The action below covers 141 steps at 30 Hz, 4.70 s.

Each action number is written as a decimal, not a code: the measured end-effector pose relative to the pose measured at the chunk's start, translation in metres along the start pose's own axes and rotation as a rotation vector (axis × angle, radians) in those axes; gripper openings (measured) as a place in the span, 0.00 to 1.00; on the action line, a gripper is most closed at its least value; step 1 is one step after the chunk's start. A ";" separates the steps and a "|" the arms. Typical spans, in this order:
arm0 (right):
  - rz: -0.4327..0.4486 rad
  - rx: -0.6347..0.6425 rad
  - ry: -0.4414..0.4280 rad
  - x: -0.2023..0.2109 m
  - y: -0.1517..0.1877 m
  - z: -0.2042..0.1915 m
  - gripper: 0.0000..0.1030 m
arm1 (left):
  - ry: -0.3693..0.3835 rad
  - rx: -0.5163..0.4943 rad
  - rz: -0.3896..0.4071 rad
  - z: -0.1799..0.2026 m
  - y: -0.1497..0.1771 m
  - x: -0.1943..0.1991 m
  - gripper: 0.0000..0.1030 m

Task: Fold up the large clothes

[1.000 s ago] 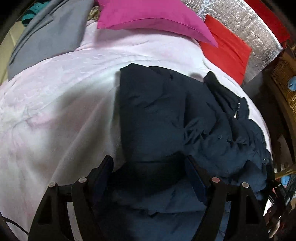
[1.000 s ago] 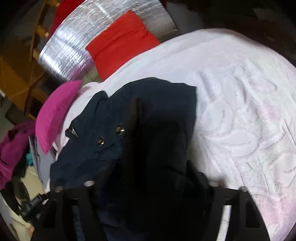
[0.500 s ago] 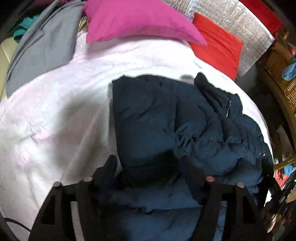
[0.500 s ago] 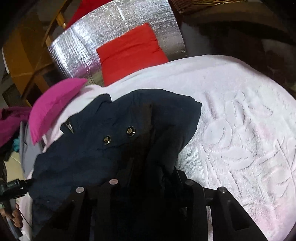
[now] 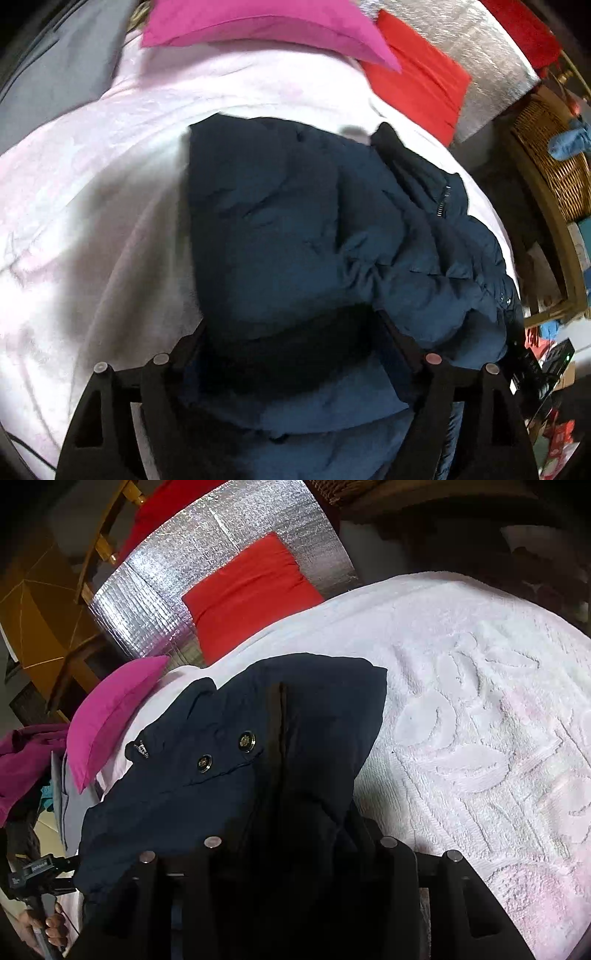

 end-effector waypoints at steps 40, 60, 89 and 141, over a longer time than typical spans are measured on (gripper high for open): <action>-0.123 -0.041 -0.057 0.002 -0.018 -0.007 0.45 | -0.033 0.090 0.070 -0.035 0.000 0.014 0.80; 0.015 -0.019 -0.126 0.006 -0.039 -0.031 0.26 | 0.035 -0.018 0.192 0.002 -0.006 0.017 0.22; -0.049 -0.068 -0.140 0.022 -0.012 -0.019 0.28 | 0.028 0.005 0.141 -0.011 0.032 0.036 0.36; -0.131 0.001 0.000 -0.042 -0.056 -0.016 0.77 | -0.029 -0.039 0.181 0.004 -0.014 0.007 0.68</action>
Point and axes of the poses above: each gripper's, at about its wrist camera, not at the fingertips, and x roughly against the way its jaws point, z to its right, y to its underside, the point moved 3 cm from there along -x, roughly the way its jaws point, and after that the axes turned 3 degrees about z, right-handed, at the moved point
